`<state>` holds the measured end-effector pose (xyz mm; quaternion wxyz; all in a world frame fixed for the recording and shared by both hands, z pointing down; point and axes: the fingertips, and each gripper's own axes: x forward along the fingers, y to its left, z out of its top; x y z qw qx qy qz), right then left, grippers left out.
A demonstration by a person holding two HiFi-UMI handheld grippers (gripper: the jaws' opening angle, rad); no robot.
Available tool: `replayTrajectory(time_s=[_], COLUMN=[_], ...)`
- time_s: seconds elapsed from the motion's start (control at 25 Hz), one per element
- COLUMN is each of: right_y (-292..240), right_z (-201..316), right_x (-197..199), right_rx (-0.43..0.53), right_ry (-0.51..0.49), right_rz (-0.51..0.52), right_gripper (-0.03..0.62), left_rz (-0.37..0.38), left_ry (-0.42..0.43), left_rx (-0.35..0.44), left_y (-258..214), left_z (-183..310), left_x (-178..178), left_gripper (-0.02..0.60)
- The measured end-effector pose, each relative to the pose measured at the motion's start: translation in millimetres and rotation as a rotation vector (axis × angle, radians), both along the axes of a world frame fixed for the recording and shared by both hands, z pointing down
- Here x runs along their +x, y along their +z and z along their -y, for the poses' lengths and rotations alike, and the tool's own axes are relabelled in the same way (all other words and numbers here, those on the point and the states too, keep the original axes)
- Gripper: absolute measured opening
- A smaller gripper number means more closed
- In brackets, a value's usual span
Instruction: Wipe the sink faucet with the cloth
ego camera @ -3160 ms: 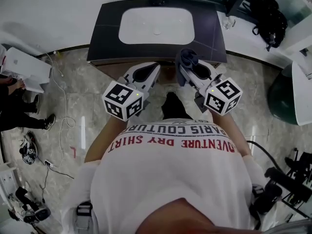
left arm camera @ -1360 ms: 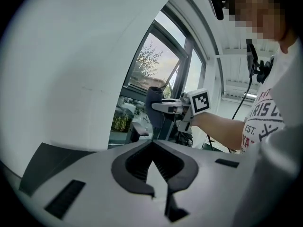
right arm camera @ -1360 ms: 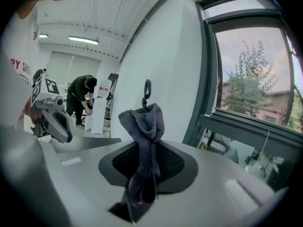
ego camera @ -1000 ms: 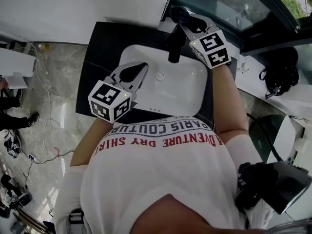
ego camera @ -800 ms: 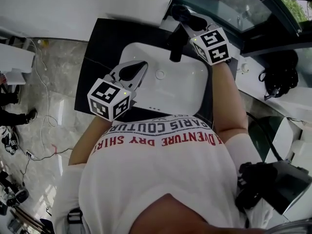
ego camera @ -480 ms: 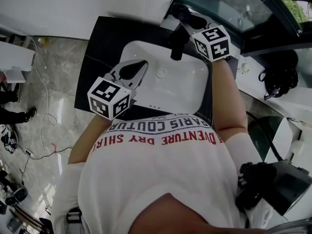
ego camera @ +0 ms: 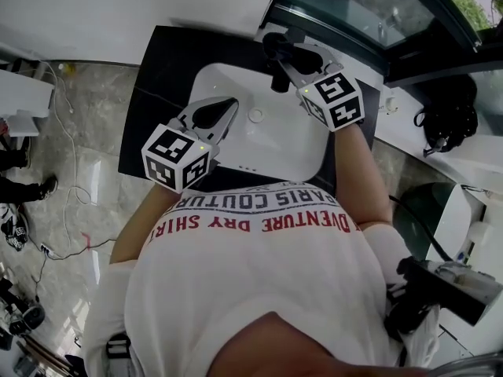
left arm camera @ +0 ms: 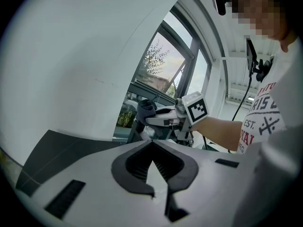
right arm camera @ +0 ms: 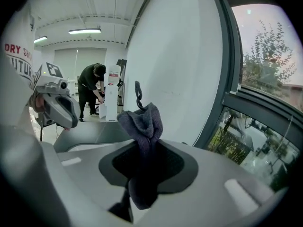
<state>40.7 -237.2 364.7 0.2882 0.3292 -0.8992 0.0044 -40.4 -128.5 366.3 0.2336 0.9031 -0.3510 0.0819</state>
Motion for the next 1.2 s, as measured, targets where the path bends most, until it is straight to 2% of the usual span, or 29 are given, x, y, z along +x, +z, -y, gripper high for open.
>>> replayTrajectory(time_s=[0.16,0.44,0.64,0.88,0.96,1.12,1.2], right_y=[5,5,1,25,33,47,53], right_z=[-18,-14,-35,-60,-59,-45,-37], right_x=[-2,-2,5,23,31,46,47], right_rx=[0.018,0.022,0.111,0.135,0.147,0.265,0.297], right_ry=[0.000,-0.017,-0.060,-0.075,-0.061,-0.068,-0.075], right_rz=[0.007,-0.008,-0.105,-0.213,-0.269,-0.505,-0.576], right_gripper=[0.077,0.077,0.077,0.077,0.077,0.077,0.077], left_rz=[0.004,0.005,0.006,0.006,0.007,0.010,0.011], left_ry=[0.003,0.003,0.004,0.009,0.013,0.012,0.010], left_rx=[-0.001,-0.005,-0.002,-0.010,-0.012,-0.013,-0.016], left_y=[1,1,1,8,8,8,9], left_z=[-2,-2,-7,-13,-14,-14,-15], left_x=[1,5,9,14,17,19,18], left_gripper=[0.000,0.000,0.000,0.000,0.000,0.000,0.000])
